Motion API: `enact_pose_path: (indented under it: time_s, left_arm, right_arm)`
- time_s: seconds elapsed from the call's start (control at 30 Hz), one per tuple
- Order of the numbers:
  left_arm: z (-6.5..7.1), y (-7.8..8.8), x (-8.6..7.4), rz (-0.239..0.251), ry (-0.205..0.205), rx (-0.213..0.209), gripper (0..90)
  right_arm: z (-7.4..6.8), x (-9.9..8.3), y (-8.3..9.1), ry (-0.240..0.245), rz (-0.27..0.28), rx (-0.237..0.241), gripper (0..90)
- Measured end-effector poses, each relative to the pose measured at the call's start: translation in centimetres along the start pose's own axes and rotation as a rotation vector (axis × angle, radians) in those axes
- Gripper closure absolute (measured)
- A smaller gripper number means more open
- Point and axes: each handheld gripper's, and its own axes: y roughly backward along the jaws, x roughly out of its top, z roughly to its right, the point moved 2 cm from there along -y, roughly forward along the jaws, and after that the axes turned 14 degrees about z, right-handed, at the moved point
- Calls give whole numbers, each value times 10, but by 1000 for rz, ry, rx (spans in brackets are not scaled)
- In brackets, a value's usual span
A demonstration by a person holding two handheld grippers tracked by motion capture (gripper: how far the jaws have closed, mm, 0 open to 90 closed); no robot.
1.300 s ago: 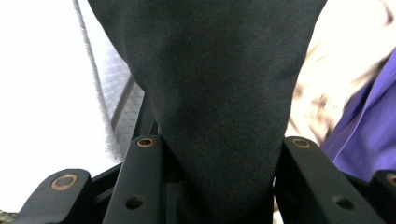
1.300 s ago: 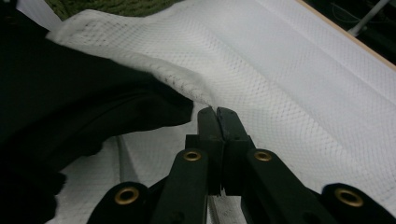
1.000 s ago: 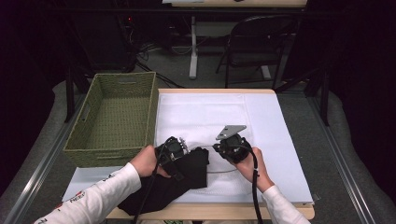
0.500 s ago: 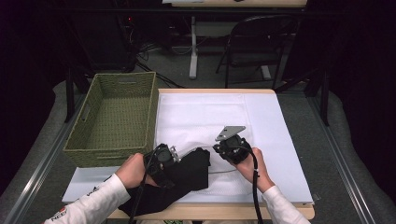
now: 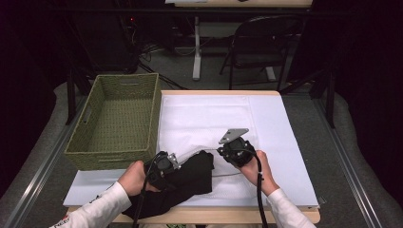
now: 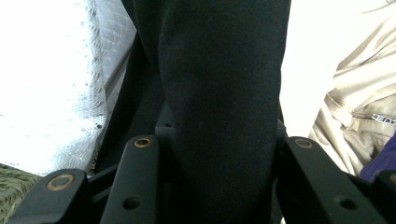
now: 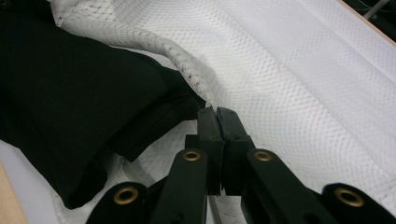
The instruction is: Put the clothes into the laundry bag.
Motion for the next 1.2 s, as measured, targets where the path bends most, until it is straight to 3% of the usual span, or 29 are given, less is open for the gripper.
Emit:
enact_pose_path:
  time_s: [0.17, 0.4, 0.5, 0.67, 0.8, 0.83, 1.07, 1.2]
  left_arm:
    - [2, 4, 5, -7, 13, 2, 651]
    - [-2, 16, 22, 37, 68, 19, 651]
    - [-8, 8, 27, 41, 112, 25, 646]
    - [-15, -7, 20, 85, 163, -22, 592]
    - [-12, -3, 17, 116, 149, -26, 493]
    - [-11, -1, 16, 115, 143, -13, 390]
    - [-1, 9, 12, 115, 80, 54, 267]
    - [2, 11, 6, 126, 84, 60, 231]
  right_arm:
    - [0, 3, 3, -4, 9, 8, 897]
    - [-3, 15, 14, -4, 62, 5, 897]
    - [-5, 17, 15, 3, 66, 9, 897]
    - [-8, 9, 8, 7, 23, 31, 896]
    - [-7, 7, 7, 1, 18, 40, 896]
    - [-7, 8, 8, 2, 17, 40, 895]
    - [-7, 8, 8, 6, 15, 37, 895]
    - [-6, 6, 8, 5, 8, 38, 894]
